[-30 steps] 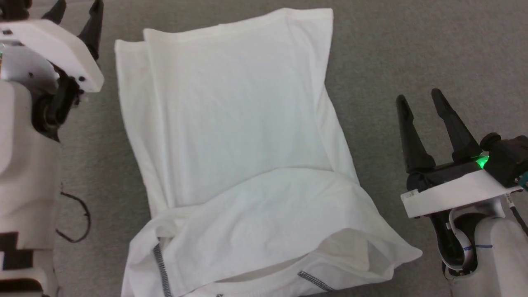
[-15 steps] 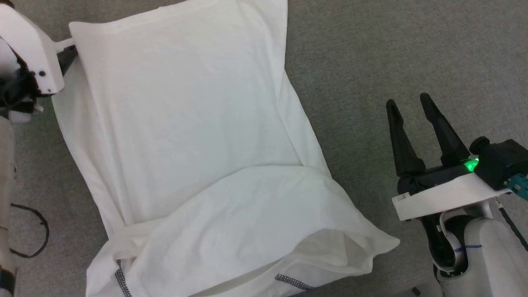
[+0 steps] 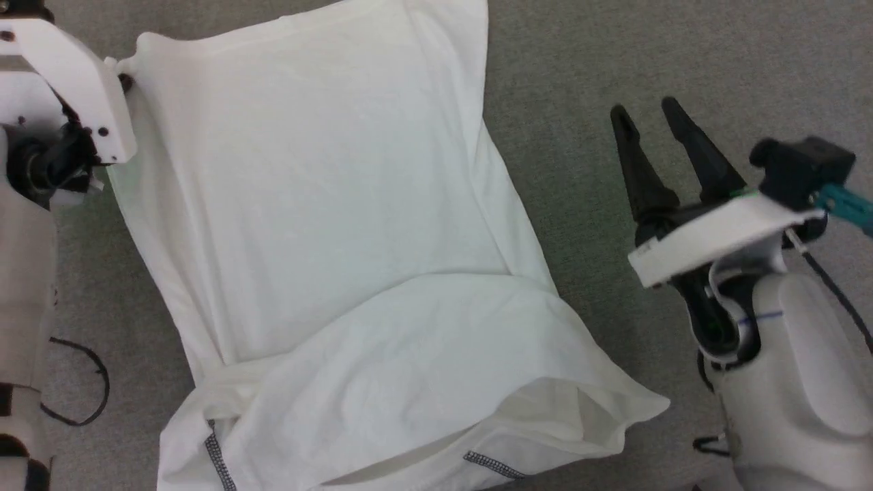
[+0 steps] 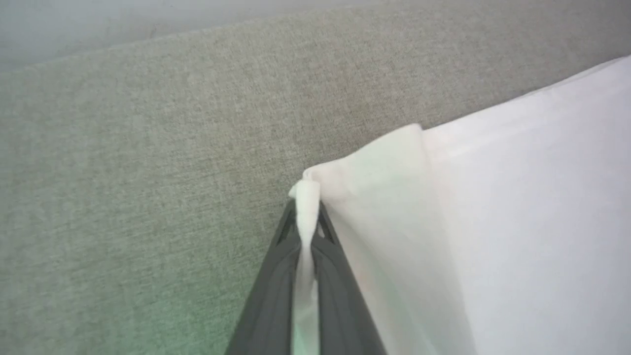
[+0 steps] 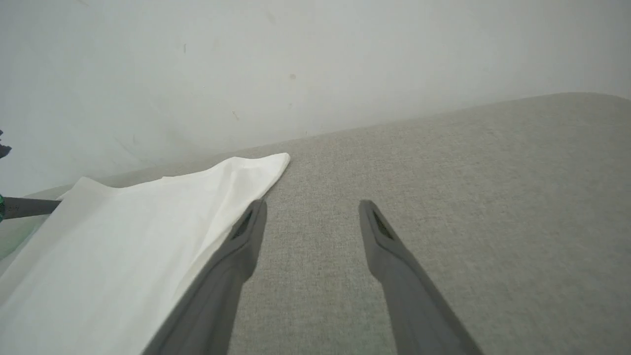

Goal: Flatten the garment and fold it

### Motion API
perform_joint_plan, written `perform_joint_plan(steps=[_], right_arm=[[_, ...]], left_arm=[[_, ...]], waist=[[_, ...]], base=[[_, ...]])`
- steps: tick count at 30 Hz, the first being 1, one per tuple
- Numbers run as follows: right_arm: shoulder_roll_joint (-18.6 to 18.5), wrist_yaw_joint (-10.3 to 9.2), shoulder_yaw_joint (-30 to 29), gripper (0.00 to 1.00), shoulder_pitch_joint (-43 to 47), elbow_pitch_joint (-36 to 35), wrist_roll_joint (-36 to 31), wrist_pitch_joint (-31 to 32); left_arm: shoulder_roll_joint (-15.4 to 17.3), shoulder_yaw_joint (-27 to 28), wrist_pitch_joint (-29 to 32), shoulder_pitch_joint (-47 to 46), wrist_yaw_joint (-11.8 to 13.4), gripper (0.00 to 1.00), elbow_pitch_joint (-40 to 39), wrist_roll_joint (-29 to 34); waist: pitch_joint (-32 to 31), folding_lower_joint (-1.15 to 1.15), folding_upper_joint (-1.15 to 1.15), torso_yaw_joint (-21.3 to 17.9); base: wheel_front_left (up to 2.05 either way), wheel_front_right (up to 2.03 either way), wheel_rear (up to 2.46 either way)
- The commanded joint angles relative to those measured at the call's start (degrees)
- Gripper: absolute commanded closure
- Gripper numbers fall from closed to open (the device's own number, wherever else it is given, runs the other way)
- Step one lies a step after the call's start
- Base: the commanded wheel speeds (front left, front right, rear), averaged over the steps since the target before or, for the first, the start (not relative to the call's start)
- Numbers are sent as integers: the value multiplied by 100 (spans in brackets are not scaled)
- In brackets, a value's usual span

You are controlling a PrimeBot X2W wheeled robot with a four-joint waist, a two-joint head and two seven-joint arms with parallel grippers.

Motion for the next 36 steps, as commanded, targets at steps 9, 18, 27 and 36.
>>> perform_joint_plan(steps=[9, 18, 27, 36], right_arm=[[-483, -4, 529, 0, -2447, 2324, 1056, 921], [-750, -4, 1254, 0, -4199, 4314, 1219, 2098], [-776, -4, 1742, 5, -4871, 5723, 1147, 3135], [-747, -4, 1748, 100, -4913, 6377, 1489, 4220]], left_arm=[[-499, -105, -724, -169, 11, 100, -428, 6], [-829, -315, -1012, -449, -37, 100, -832, -50], [-910, -545, -1130, -545, -73, 100, -1040, -104], [-786, -722, -1093, -573, -92, 100, -1083, -225]], waist=[[96, -1, 0, 723], [409, -1, 0, 1292], [604, -1, 0, 1556], [604, -1, 0, 1554]], base=[[0, 0, 0], [0, 0, 0], [0, 0, 0], [0, 0, 0]])
